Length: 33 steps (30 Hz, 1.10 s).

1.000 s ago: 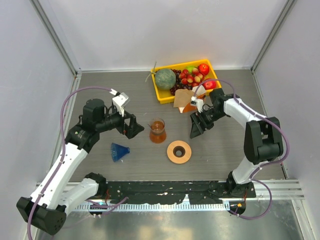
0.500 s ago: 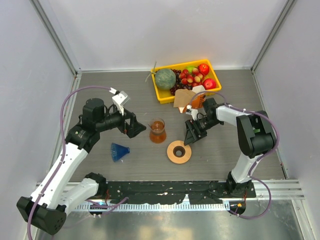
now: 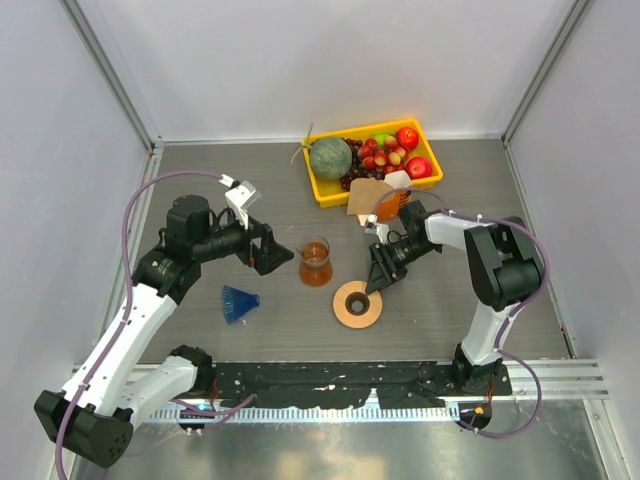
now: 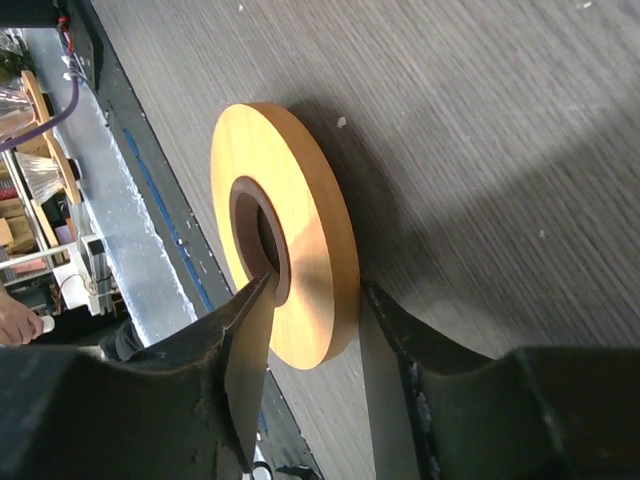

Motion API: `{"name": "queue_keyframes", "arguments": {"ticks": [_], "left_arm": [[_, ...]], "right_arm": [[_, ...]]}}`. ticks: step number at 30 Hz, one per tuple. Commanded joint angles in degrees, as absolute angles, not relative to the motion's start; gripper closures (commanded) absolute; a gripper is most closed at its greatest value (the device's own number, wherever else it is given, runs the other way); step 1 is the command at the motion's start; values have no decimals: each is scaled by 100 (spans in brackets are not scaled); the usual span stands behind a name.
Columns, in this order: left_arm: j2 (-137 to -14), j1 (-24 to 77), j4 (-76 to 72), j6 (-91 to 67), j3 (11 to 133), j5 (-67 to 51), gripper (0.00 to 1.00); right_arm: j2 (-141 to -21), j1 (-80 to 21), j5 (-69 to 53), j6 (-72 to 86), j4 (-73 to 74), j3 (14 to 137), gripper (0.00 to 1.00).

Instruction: Place the coffee filter in the dripper

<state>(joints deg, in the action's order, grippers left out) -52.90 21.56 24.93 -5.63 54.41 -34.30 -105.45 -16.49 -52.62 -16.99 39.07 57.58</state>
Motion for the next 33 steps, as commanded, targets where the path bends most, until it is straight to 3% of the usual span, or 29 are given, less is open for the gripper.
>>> {"name": "queue_keyframes", "arguments": {"ticks": [1,7,11,15,22,33], "left_arm": [[-5273,2136,2136,-642,5458,-3595,0],[-5274,2136,2162,-633,5484,-3603,0],[-5300,2136,2162,-624,5458,-3604,0],[-5326,2136,2153,-615,5449,-3612,1],[-5396,2136,2118,-633,5467,-3638,0],[-5405,2136,2100,-659,5440,-3639,0]], "right_arm": [[-9994,-1573,-5554,-1784,3990,5757,60],[-9905,-1556,-5757,-1924,4236,5809,80],[-9861,-1556,-5880,-1995,4429,5818,85],[-9817,-1564,-5810,-1916,4447,5783,84],[-10142,-1626,-5862,-1925,4553,5853,68],[-10433,-1714,-6126,-1916,4491,5897,71]]}}
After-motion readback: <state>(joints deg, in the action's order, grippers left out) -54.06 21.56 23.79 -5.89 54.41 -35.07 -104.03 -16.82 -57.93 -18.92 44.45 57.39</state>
